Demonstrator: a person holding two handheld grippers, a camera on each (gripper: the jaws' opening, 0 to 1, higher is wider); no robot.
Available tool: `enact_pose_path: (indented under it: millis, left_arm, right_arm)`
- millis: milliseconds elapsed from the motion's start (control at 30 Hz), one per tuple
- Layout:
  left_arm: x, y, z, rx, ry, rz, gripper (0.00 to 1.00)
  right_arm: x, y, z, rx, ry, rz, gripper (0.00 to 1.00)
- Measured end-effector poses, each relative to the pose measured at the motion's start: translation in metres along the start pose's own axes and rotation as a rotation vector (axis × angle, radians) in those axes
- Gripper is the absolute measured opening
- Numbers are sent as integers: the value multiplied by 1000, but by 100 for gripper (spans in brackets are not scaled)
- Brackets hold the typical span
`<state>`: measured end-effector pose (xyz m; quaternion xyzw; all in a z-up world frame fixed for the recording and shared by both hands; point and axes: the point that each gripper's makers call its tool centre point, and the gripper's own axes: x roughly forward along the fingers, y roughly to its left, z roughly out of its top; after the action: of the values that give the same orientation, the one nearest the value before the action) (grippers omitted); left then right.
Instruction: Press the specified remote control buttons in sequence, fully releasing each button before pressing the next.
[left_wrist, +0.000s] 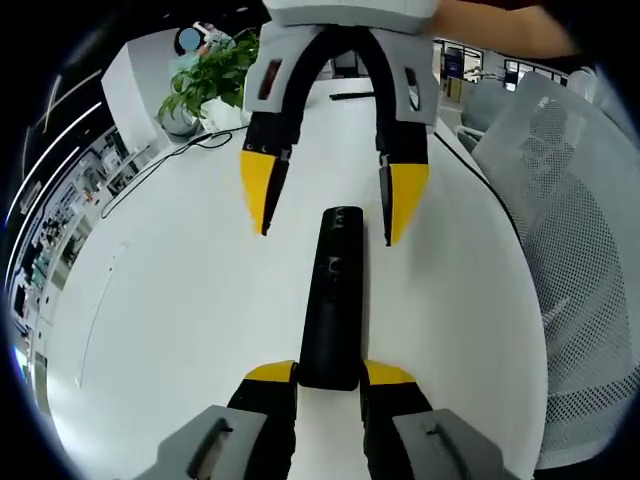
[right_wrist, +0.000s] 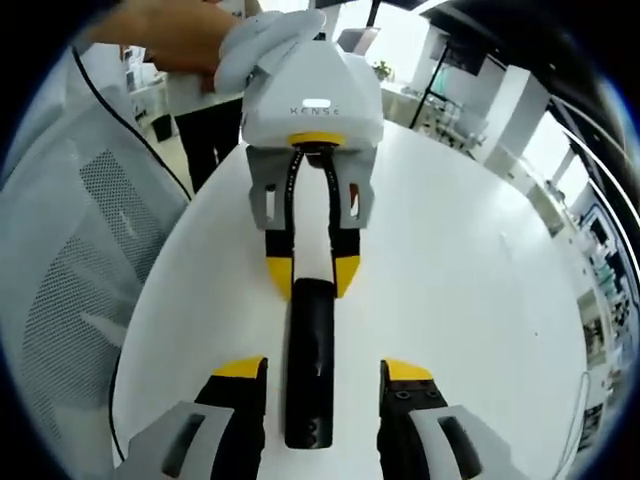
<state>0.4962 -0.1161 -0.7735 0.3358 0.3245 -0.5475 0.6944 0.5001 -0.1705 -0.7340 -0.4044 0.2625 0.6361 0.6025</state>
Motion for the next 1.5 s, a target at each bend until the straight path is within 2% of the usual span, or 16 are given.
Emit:
enact_pose_path:
  millis: [500, 1100, 1500]
  left_arm:
    - [0, 0, 1, -1, 0, 0, 23]
    - [0, 0, 2, -3, -1, 0, 23]
    - [0, 1, 2, -3, -5, -1, 23]
  right_arm:
    - [-10, 6, -39, 58, 24, 1, 42]
    - [-2, 8, -56, 108, 31, 19, 36]
    - [5, 8, -62, 83, 62, 34, 27]
